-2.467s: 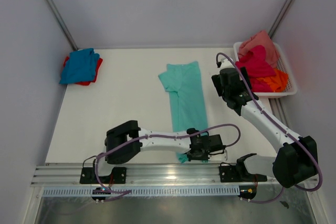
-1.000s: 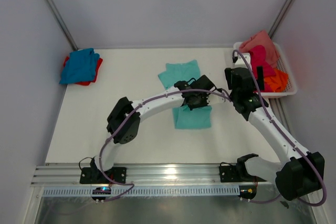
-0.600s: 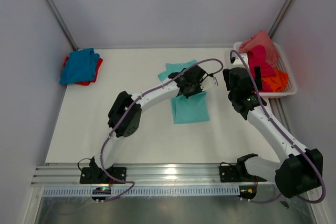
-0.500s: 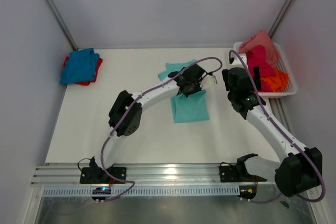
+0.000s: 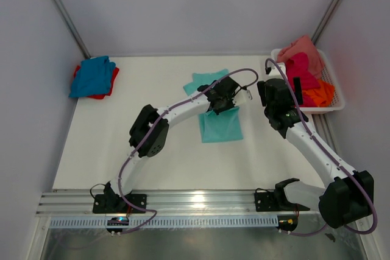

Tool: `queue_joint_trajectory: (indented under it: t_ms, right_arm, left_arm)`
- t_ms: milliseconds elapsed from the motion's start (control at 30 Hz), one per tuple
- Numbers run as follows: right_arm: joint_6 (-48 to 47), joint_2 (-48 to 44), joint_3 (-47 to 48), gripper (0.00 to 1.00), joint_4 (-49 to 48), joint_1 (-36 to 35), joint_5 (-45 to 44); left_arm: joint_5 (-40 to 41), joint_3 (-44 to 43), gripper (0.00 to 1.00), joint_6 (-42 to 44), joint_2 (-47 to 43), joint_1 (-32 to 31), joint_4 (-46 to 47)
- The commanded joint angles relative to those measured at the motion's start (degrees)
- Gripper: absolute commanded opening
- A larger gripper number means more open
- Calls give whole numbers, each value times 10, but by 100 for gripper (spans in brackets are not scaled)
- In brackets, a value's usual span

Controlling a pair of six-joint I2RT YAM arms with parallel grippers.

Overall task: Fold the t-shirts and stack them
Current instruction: Fold the tshirt

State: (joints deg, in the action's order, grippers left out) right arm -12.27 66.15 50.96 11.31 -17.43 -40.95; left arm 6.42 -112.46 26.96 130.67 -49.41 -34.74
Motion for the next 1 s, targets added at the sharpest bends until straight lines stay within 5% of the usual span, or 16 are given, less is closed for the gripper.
queue_joint_trajectory:
  t_ms: [0,200,233,333,733,967]
  right_arm:
    - [11,-3,4,99,-9,-2,3]
    - [13,-4,5,99,-4,-2,10]
    - [15,-3,5,99,-2,-2,11]
    - [17,-2,7,99,5,-2,20]
    - [21,-1,19,99,38,-2,74]
    - [20,-4,36,99,78,-2,169]
  left_arm:
    - [20,-14,18,-16,-5,0,10]
    - [73,-8,29,-21,-2,0,23]
    - [79,-8,53,-22,0,1,25]
    - [97,-3,99,-27,8,0,33]
    - [263,31,99,-62,-16,0,139]
    - [312,143,99,-41,-88,4,204]
